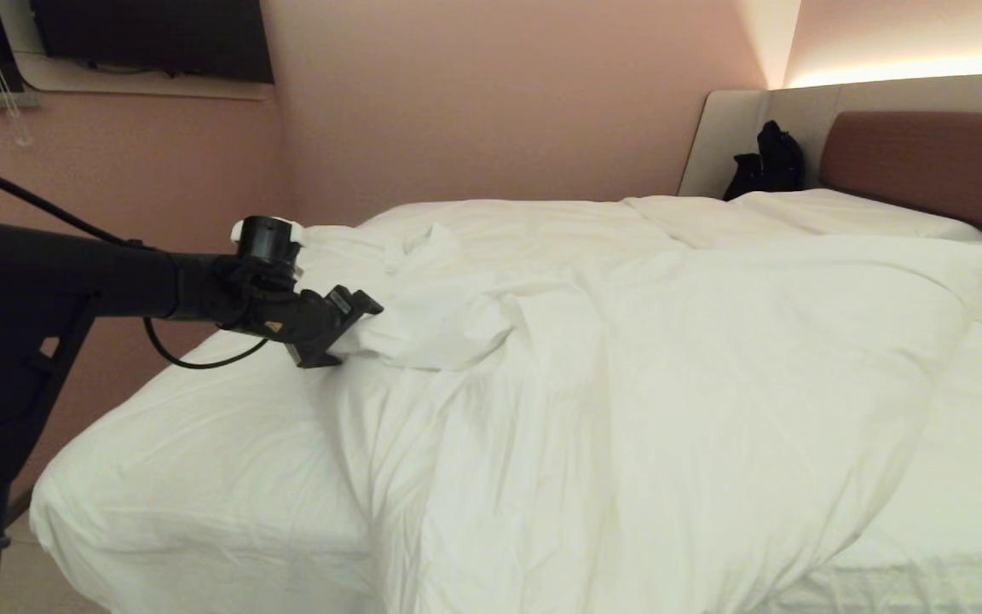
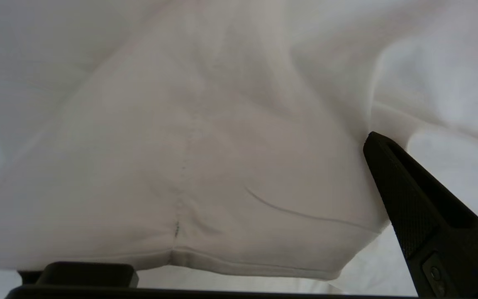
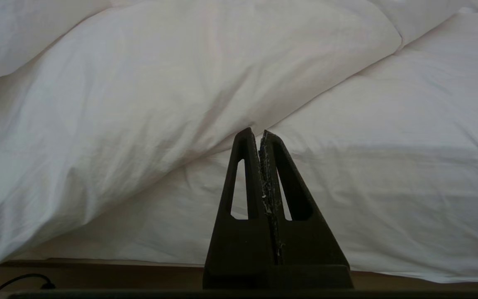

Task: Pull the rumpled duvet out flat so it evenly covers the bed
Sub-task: Hold the folded corner of the quilt

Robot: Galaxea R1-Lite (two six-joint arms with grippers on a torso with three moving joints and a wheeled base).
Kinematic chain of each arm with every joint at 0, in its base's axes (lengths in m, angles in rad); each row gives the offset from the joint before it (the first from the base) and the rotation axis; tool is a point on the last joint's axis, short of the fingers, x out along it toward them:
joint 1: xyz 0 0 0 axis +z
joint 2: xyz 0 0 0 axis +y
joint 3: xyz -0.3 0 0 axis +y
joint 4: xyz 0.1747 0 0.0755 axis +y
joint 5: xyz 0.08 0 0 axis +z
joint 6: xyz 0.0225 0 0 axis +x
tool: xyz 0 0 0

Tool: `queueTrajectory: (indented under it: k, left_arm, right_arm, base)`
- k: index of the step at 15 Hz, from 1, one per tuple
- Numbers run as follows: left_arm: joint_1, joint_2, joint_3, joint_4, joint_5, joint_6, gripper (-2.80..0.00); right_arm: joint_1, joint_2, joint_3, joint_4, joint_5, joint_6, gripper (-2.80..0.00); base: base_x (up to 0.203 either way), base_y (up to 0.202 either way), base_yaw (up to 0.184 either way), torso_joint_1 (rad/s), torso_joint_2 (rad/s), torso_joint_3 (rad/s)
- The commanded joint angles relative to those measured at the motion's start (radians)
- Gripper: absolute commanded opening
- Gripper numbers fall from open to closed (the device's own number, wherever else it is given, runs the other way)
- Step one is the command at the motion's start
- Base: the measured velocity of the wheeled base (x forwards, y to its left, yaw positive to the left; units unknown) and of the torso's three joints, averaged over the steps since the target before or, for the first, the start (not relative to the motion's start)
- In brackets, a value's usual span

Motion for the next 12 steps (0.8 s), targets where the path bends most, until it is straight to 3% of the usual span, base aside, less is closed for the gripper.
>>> queueTrajectory:
  k: [1, 12]
  left_arm:
    - [-0.012, 0.004, -0.020, 0.001, -0.002, -0.004, 0.00]
    - [-0.053, 0.059, -0.066, -0.097, -0.010, -0.001, 0.00]
  right_arm:
    - [0.001, 0.000, 0.000, 0.000, -0.001, 0.000, -2.80]
    - [0.000, 0.000, 0.000, 0.000, 0.000, 0.000, -2.80]
  base:
    - [0.000, 0.000, 0.000, 0.000, 0.00, 0.000]
    - [0.000, 0.000, 0.000, 0.000, 0.00, 0.000]
